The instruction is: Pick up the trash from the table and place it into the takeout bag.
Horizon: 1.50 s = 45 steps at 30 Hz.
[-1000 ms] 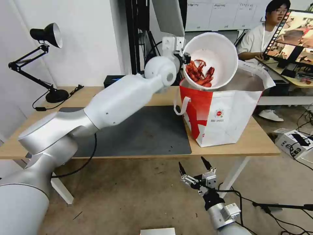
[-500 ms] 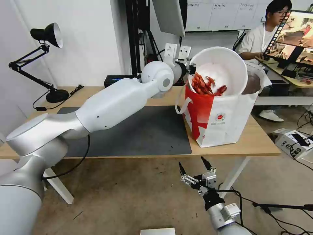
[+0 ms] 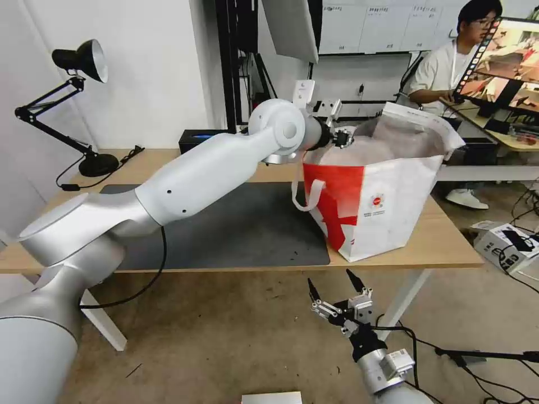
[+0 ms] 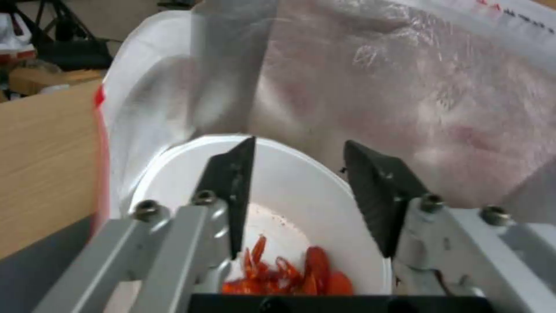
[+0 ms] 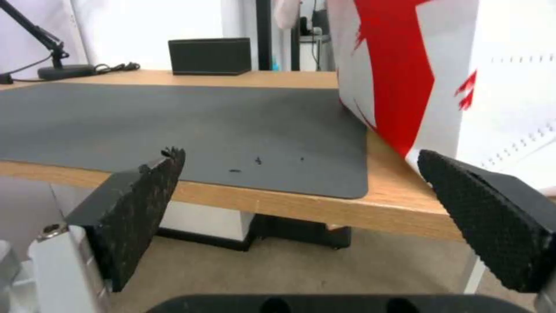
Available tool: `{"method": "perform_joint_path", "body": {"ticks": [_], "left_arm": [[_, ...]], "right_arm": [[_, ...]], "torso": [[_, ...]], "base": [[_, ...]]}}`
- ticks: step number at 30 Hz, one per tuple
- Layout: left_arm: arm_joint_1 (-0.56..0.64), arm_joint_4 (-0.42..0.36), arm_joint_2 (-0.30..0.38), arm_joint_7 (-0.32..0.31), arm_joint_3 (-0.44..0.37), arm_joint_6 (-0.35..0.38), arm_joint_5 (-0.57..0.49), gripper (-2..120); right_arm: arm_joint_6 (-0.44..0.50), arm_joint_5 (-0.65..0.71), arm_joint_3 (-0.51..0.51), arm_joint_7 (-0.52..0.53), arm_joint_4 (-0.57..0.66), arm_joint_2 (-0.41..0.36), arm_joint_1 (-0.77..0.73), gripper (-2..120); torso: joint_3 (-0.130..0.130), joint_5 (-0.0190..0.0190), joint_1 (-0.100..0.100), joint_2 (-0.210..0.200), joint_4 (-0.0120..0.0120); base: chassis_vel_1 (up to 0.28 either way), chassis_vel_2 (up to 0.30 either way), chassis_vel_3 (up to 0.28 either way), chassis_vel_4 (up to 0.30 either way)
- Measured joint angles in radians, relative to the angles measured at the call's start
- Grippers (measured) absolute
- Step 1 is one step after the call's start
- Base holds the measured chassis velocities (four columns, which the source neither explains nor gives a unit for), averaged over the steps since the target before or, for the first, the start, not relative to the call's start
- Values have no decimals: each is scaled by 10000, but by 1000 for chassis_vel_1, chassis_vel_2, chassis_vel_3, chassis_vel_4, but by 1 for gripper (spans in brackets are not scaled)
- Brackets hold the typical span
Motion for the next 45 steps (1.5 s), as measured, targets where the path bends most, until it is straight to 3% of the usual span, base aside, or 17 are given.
{"method": "perform_joint_path", "body": {"ticks": [6, 10, 14, 15, 18, 20, 21, 22, 24, 25, 26, 29, 35, 37, 38, 41, 45], "left_arm": [[160, -484, 442, 41, -400, -177, 13, 71], [484, -1212, 1098, 236, -896, -810, 187, 86], [1153, -2156, 2351, 651, -1718, -1858, 859, 99], [1153, -2156, 2351, 651, -1718, -1858, 859, 99], [2254, -3044, 3965, 1516, -2582, -2877, 2077, 100], [2530, -3198, 4228, 1680, -2753, -3050, 2291, 100], [3559, -3666, 4909, 2093, -3395, -3459, 2858, 100], [3559, -3666, 4909, 2093, -3395, -3459, 2858, 100], [4575, -4012, 5373, 2363, -4120, -3786, 3392, 100], [5661, -4305, 5726, 2620, -4975, -4127, 3882, 100], [5661, -4305, 5726, 2620, -4975, -4127, 3882, 100], [8234, -4893, 6323, 2944, -6899, -4594, 4554, 100], [10444, -5083, 6428, 3253, -8255, -5333, 5542, 100], [11546, -5262, 6132, 3321, -9147, -5524, 5936, 100], [11546, -5262, 6132, 3321, -9147, -5524, 5936, 100], [13106, -5395, 5395, 3555, -10452, -5986, 6871, 100], [14006, -5387, 4772, 3851, -11245, -6523, 7621, 100]], "right_arm": [[0, 0, 1, 0, 0, 0, 0, 100], [1, 0, 0, 0, 0, 0, -1, 100], [0, 0, 0, 0, 0, 0, 0, 100], [0, 0, 0, 0, 0, 0, 0, 100], [1, 0, 0, -1, 0, 0, -1, 100], [0, 0, 0, -1, 0, 0, 0, 100], [0, 0, 0, -1, 0, 0, 0, 100], [0, 0, 0, -1, 0, 0, 0, 100], [0, 0, 0, -1, 0, 0, 0, 100], [0, 0, 0, -1, 0, 0, 0, 100], [0, 0, 0, -1, 0, 0, 0, 100], [1, 0, 0, -1, 0, -1, 0, 100], [0, 0, 0, -2, 0, -1, 0, 100], [1, 0, 0, 1, 0, 0, 0, 100], [1, 0, 0, 1, 0, 0, 0, 100], [1, 0, 0, 2, 0, -1, 0, 100], [1, 0, 0, 0, 0, 0, 0, 100]], "torso": [[0, -1, -1, 0, 1], [0, 0, 0, 1, -1], [0, -3, -1, 1, 0], [0, -3, -1, 1, 0], [-1, -5, 0, 1, 3], [-1, -5, -1, 1, 6], [-1, -8, -1, 1, 7], [-1, -8, -1, 1, 7], [-1, -10, -2, 1, 5], [-1, -4, -1, 1, 2], [-1, -4, -1, 1, 2], [-1, -8, -2, 2, 9], [0, -3, -1, 1, 2], [0, 4, 0, 2, -3], [0, 4, 0, 2, -3], [0, -4, -2, 2, 3], [-1, 0, -1, 1, 1]], "base": [[0, 0, 0, 0], [0, 0, 0, 0], [0, 0, 0, 0], [0, 0, 0, 0], [0, 0, 0, 0], [0, 0, 0, 0], [0, 0, 0, 0], [0, 0, 0, 0], [0, 0, 0, 0], [0, 0, 0, 0], [0, 0, 0, 0], [0, 0, 0, 0], [0, 0, 0, 0], [0, 0, 0, 0], [0, 0, 0, 0], [0, 0, 0, 0], [0, 0, 0, 0]]}}
